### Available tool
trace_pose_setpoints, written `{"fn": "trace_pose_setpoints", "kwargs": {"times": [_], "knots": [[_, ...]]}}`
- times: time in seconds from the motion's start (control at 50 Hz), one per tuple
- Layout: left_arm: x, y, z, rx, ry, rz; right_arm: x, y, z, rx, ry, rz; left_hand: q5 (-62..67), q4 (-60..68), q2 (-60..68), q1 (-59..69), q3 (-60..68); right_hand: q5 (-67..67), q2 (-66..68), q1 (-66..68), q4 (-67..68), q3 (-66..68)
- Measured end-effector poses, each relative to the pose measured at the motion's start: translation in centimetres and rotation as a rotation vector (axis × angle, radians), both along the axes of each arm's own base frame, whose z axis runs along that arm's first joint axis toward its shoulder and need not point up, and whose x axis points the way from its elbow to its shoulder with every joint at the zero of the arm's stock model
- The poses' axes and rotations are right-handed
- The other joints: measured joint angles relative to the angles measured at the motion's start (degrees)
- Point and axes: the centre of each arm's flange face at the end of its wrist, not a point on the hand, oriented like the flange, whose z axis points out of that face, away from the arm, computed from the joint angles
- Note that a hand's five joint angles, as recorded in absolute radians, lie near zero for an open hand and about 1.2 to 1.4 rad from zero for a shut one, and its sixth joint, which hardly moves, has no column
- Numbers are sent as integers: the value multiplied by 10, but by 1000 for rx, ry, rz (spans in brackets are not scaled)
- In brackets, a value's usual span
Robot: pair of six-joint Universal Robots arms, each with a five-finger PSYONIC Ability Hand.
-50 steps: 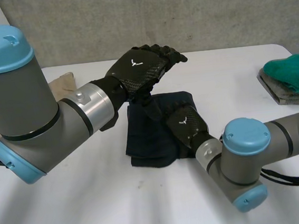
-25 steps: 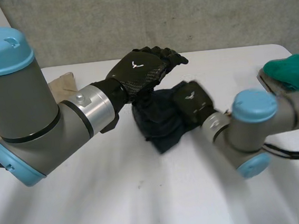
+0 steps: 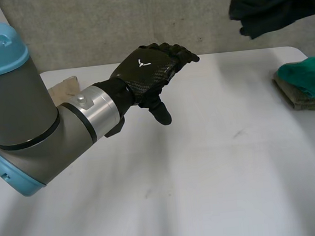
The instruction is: Fold the laundry.
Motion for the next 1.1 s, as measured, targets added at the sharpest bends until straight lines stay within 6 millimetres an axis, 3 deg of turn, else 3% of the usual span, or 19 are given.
{"fn": "trace_pose_setpoints", "kwargs": {"times": [0.02,0.14,0.16,0.2,0.24,0.28,0.32,0.4,0.48,0.72,0.82,0.88,0.96,0.98,1.1], "knots": [[0,0,0,0,0,-1,-20,-9,-3,-2,8,-12,0,0,0,0,0,3,0,0,1,0],[-2,3,0,3,3,-10,-68,-30,-29,34,62,-35,0,0,0,0,0,3,0,0,1,0],[-3,4,0,5,4,-12,-84,-36,-42,55,84,-39,0,0,0,0,0,3,0,0,1,0],[-3,5,0,8,4,-14,-96,-40,-53,72,98,-40,0,0,0,0,0,3,0,0,1,0],[-4,6,-1,14,5,-18,-118,-46,-77,111,121,-41,0,0,0,0,0,3,0,0,1,0],[-4,7,-2,19,5,-19,-127,-47,-87,127,128,-41,0,0,0,0,0,3,0,0,1,0],[-5,8,-5,30,4,-21,-149,-50,-120,186,141,-35,0,0,0,0,0,7,0,4,1,0],[-6,9,-9,42,-1,-24,-168,-50,-152,245,145,-32,0,0,0,0,0,21,0,4,1,1],[-6,9,-11,49,-5,-23,-182,-49,-167,275,147,-35,0,0,0,0,0,30,0,4,1,6],[-8,12,-14,56,-9,-19,-186,-46,-173,288,178,-9,0,0,0,0,0,35,0,4,1,9],[-9,13,-14,54,-8,-21,-184,-44,-171,295,172,-8,0,0,0,0,0,-168,-237,-174,-227,-219],[-9,13,-12,51,-6,-22,-185,-41,-156,299,141,-44,0,0,0,0,0,-412,-488,-396,-459,-480],[-9,14,-11,48,-4,-23,-188,-36,-135,304,104,-97,0,0,0,0,0,-481,-540,-424,-539,-535],[-9,15,-10,46,-3,-25,-193,-30,-120,315,80,-137,0,0,0,0,0,-500,-545,-424,-547,-541],[-10,19,-8,41,0,-35,-219,-11,-95,374,81,-263,0,0,0,0,0,-501,-545,-424,-547,-541]]}}
